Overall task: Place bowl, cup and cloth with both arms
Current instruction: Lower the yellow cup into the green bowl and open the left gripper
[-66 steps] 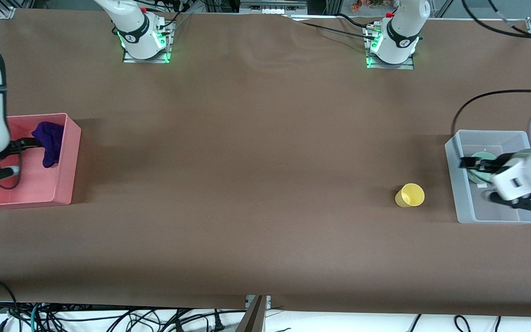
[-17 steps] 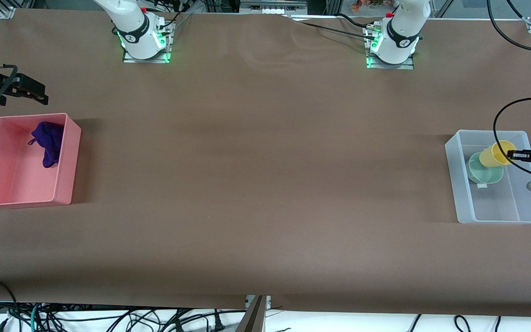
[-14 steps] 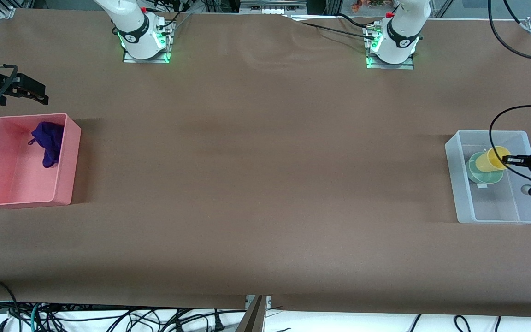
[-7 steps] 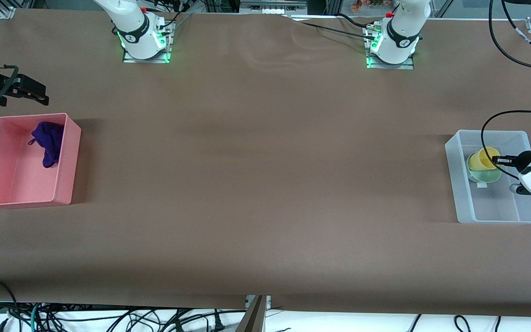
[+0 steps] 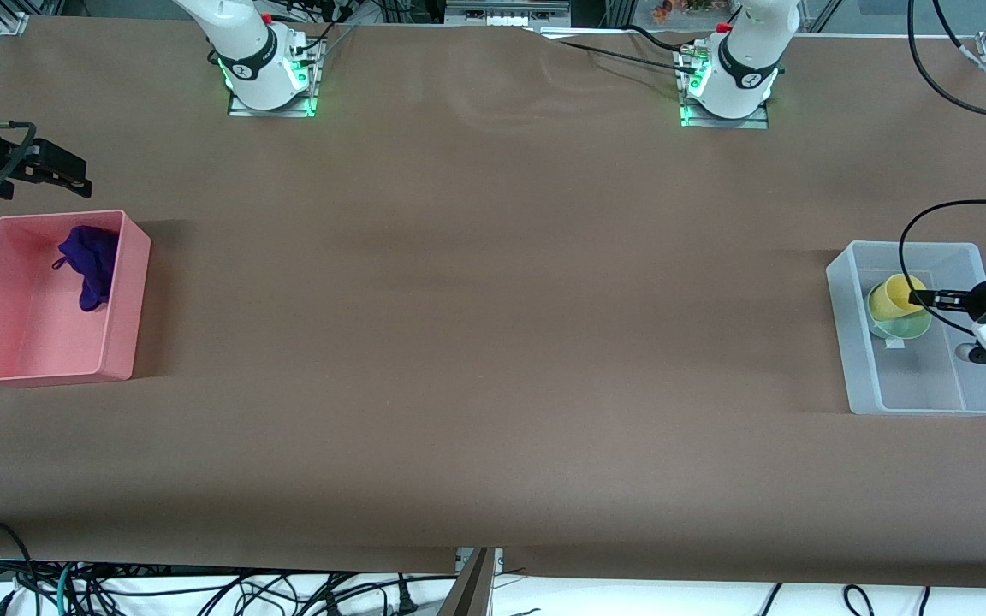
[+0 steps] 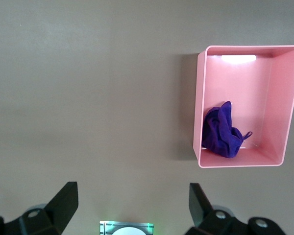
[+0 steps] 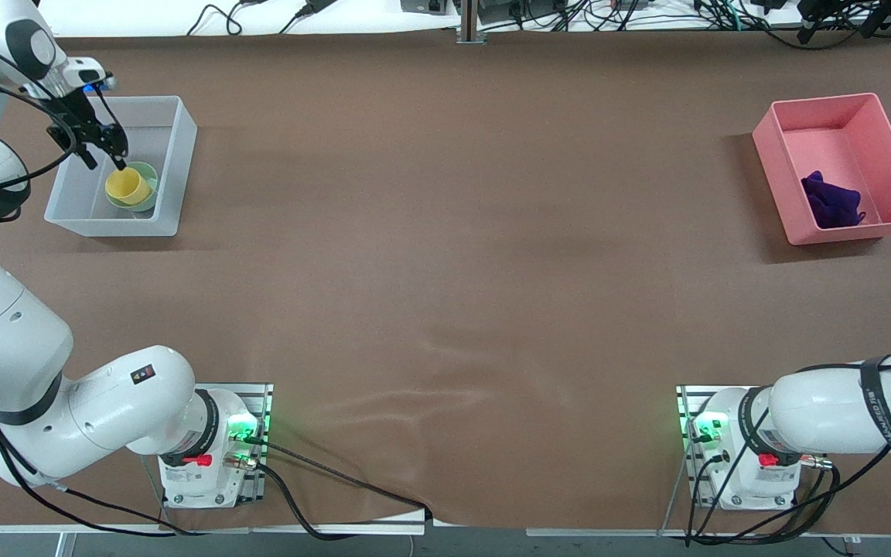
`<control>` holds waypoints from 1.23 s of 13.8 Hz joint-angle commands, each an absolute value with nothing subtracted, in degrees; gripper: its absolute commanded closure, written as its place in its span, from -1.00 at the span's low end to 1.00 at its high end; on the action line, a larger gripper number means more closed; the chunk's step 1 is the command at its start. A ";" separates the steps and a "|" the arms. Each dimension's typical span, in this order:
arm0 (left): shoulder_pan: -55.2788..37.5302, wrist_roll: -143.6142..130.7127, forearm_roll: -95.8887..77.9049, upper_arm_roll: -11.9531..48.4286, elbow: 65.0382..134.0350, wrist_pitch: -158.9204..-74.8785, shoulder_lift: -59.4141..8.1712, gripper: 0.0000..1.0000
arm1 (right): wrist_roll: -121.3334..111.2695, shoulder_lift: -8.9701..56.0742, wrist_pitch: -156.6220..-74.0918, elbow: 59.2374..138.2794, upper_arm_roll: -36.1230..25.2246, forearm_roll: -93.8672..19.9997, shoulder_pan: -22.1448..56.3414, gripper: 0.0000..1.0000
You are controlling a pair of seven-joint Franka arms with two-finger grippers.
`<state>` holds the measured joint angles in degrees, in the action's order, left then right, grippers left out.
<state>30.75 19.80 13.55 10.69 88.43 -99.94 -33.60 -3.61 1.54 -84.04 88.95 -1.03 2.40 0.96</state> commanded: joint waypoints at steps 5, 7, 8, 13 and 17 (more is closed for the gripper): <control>30.06 18.55 15.12 22.65 88.42 -91.42 -19.27 -1.00 | -3.51 1.93 -84.02 88.07 -0.79 2.64 0.79 -1.00; 30.06 11.73 15.29 28.62 88.33 -87.82 -16.36 -1.00 | -3.52 2.02 -84.02 88.07 -0.79 2.64 0.79 -1.00; 30.15 10.12 15.12 30.57 88.33 -86.41 -15.22 -1.00 | -3.52 2.02 -84.02 88.07 -0.79 2.64 0.79 -1.00; 26.57 10.46 12.23 29.82 88.68 -87.62 -11.78 -1.00 | -3.52 2.11 -84.11 88.07 -0.70 2.64 0.88 -1.00; 7.33 9.94 1.34 7.24 90.61 -87.98 -7.75 -1.00 | -3.52 2.28 -84.11 87.98 -0.79 2.64 0.79 -1.00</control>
